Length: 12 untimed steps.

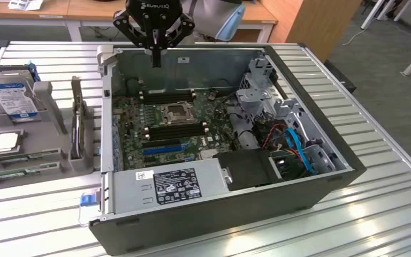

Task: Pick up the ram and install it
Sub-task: 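Reach for the ram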

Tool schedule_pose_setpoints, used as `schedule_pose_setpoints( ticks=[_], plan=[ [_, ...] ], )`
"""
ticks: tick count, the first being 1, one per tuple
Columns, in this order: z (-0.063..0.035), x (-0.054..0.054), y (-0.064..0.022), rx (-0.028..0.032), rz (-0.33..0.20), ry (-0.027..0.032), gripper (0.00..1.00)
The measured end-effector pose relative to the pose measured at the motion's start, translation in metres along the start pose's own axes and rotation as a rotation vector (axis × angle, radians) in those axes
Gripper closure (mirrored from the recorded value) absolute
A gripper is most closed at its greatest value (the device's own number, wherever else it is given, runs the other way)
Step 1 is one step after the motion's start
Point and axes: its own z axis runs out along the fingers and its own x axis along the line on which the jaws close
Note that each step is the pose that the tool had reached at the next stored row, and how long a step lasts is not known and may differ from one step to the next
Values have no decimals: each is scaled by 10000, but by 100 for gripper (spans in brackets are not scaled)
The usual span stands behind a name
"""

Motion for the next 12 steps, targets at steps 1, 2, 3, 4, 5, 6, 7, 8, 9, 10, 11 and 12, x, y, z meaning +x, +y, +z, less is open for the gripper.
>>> schedule_pose_setpoints(
  ticks=[1, 2, 3, 4, 5, 6, 7, 8, 9, 10, 11, 12],
  plan=[
    [1, 4, 0, -2, 2, -1, 90],
    [1, 9, 0, -2, 2, -2, 90],
    [0, 15, -1, -2, 0, -1, 90],
    [0, 23, -2, 0, 0, 0, 90],
    [-1, 32, -2, 0, 0, 0, 90],
    [-1, 43, -3, 1, 0, 0, 90],
    [-1, 57, -4, 0, 0, 0, 90],
    [-2, 74, -6, 0, 0, 0, 90],
    [-2, 90, -7, 1, 1, 0, 90],
    [-3, 107, -8, 0, 1, 0, 90],
    [-3, 124, -9, 0, 0, 0, 90],
    [-4, 142, -11, 0, 0, 0, 90]
  ],
)
